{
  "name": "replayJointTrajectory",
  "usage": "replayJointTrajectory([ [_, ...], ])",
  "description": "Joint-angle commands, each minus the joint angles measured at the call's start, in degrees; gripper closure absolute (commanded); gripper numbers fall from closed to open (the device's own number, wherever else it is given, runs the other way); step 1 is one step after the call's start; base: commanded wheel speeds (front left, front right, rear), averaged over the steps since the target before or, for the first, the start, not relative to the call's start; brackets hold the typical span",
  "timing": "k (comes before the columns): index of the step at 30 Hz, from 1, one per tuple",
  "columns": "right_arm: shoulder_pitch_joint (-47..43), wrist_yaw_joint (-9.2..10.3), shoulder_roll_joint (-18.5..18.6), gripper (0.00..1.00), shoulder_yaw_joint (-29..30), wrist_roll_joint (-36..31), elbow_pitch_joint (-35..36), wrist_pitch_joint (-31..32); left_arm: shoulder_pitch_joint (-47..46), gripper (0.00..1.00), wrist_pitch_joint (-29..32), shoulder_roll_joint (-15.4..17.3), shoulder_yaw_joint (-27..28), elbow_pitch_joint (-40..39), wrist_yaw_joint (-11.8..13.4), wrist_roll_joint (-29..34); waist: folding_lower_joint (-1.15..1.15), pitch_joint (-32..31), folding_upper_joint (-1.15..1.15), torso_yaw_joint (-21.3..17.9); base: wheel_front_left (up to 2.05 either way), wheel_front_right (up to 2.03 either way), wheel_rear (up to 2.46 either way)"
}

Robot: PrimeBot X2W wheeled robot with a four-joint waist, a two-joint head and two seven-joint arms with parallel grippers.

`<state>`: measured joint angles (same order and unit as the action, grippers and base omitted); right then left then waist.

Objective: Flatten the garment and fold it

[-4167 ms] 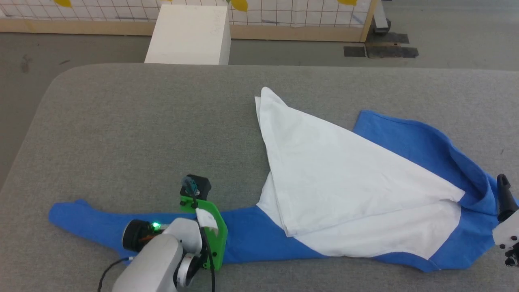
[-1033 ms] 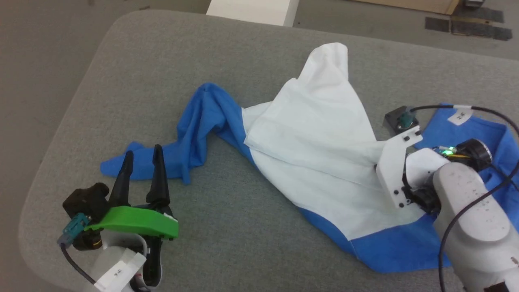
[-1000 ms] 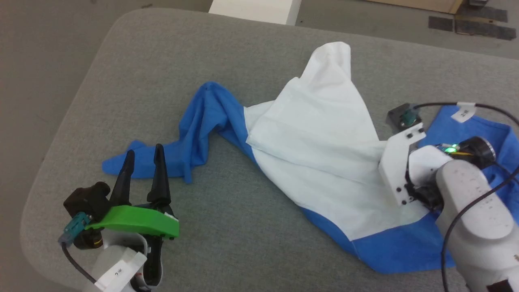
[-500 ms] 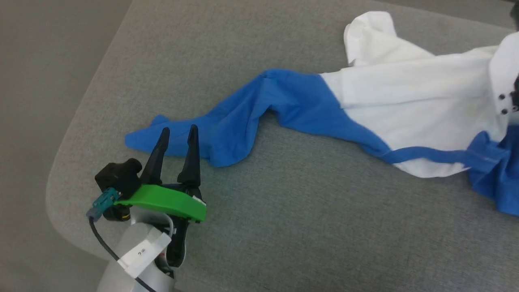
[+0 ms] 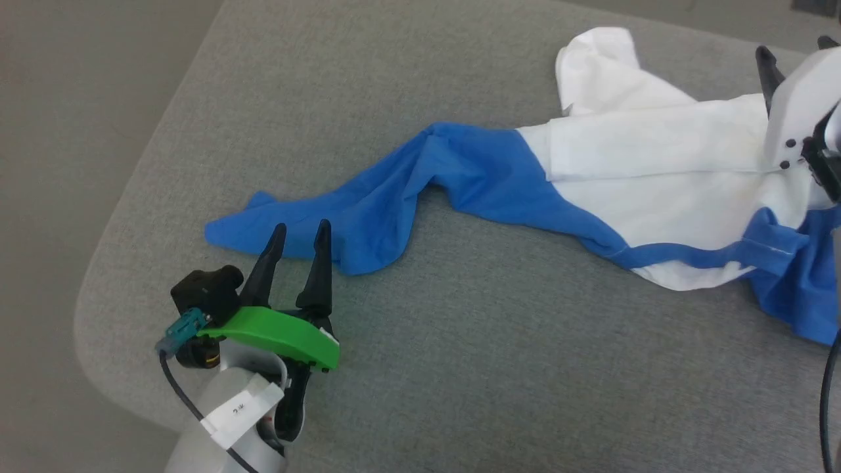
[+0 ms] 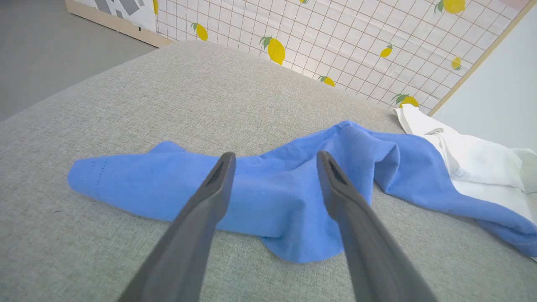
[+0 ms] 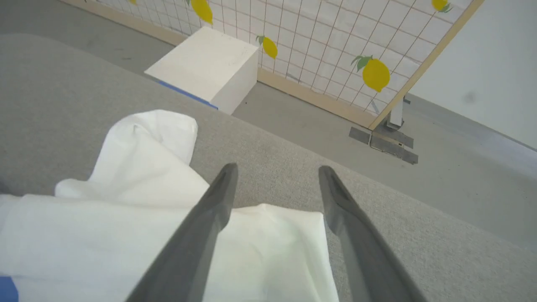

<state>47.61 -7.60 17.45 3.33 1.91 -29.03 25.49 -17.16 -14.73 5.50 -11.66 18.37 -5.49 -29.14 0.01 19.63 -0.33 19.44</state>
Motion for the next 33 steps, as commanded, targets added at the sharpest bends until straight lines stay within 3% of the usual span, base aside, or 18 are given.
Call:
replayJointTrajectory([
  [1,-2.44,0.11,-1.15,0.00,1.40,1.49,1.52,-2.64,-0.02,0.00,0.01,0.45,0.03,0.22,-0.15,0.82,-0.01,-5.24,0.33,-4.86,0.00,0.00,0.00],
  [9,-17.86,0.11,-7.43,0.00,8.22,7.16,11.51,-13.54,2.72,0.00,1.80,1.77,0.30,-0.23,1.00,0.36,-0.01,-11.37,0.33,-10.56,0.00,0.00,0.00],
  [18,-36.08,0.11,-13.44,0.00,13.54,9.55,21.16,-13.81,6.42,0.00,6.22,3.15,-0.12,-1.60,2.49,-0.34,-0.01,-14.32,0.33,-15.10,0.00,0.00,0.00],
  [23,-38.83,0.11,-14.26,0.00,14.84,9.77,24.57,-12.53,5.02,0.00,17.41,5.43,-4.04,-0.41,2.40,0.85,-0.01,-13.85,0.33,-16.20,0.00,0.00,0.00],
  [28,-38.77,0.11,-14.50,0.00,14.89,9.90,26.85,-11.57,-0.98,0.00,30.57,8.63,-6.77,2.81,4.33,3.37,-0.01,-12.36,0.33,-16.57,0.00,0.00,0.00],
  [33,-38.68,0.11,-14.55,0.00,14.32,11.27,27.04,-11.51,-5.28,0.00,37.74,9.97,-8.14,6.81,5.75,4.89,-0.01,-10.70,0.33,-17.08,0.00,0.00,0.00],
])
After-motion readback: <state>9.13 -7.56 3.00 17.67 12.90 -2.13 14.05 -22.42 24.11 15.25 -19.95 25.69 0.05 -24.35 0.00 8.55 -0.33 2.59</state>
